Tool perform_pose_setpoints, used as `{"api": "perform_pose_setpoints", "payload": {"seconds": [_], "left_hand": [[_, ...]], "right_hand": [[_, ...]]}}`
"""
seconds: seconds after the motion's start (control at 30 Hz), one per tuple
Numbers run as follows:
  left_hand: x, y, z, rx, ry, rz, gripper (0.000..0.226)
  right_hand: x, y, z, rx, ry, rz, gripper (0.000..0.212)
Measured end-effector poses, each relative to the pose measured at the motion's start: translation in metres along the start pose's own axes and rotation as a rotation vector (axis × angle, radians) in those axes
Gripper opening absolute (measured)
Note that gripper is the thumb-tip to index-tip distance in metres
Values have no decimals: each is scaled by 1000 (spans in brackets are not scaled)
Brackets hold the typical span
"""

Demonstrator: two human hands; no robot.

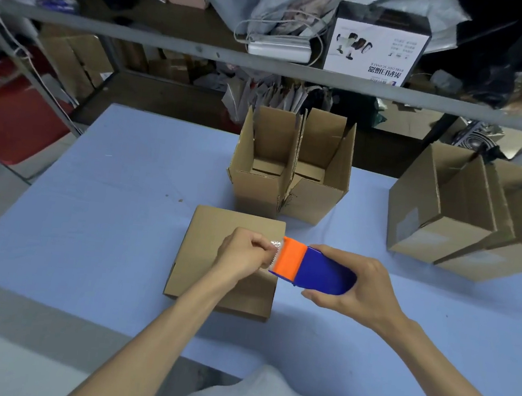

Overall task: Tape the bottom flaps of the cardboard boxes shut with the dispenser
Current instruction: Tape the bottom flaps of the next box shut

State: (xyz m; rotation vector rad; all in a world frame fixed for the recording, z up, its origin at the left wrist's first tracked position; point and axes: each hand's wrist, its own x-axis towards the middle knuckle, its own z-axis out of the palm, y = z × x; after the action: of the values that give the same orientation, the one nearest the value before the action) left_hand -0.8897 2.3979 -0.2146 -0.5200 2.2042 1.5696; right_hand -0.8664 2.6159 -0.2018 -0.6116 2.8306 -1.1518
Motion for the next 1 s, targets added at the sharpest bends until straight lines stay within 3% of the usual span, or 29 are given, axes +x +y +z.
{"api": "perform_pose_setpoints", "payload": {"seconds": [0.2, 0.37, 0.63, 1.0], "left_hand": [[-1, -3, -6, 20, -86, -43, 24], [0, -4, -8, 54, -28, -32, 32], [11, -19, -20, 104, 97, 8, 26], [9, -36, -12, 46, 85, 39, 15]], "right_hand": [[4, 14, 4, 55, -88, 47, 71], [8, 14, 5, 76, -170, 35, 67], [-6, 28, -19, -32, -200, 44, 60], [-6, 48, -9, -152, -277, 137, 65]]}}
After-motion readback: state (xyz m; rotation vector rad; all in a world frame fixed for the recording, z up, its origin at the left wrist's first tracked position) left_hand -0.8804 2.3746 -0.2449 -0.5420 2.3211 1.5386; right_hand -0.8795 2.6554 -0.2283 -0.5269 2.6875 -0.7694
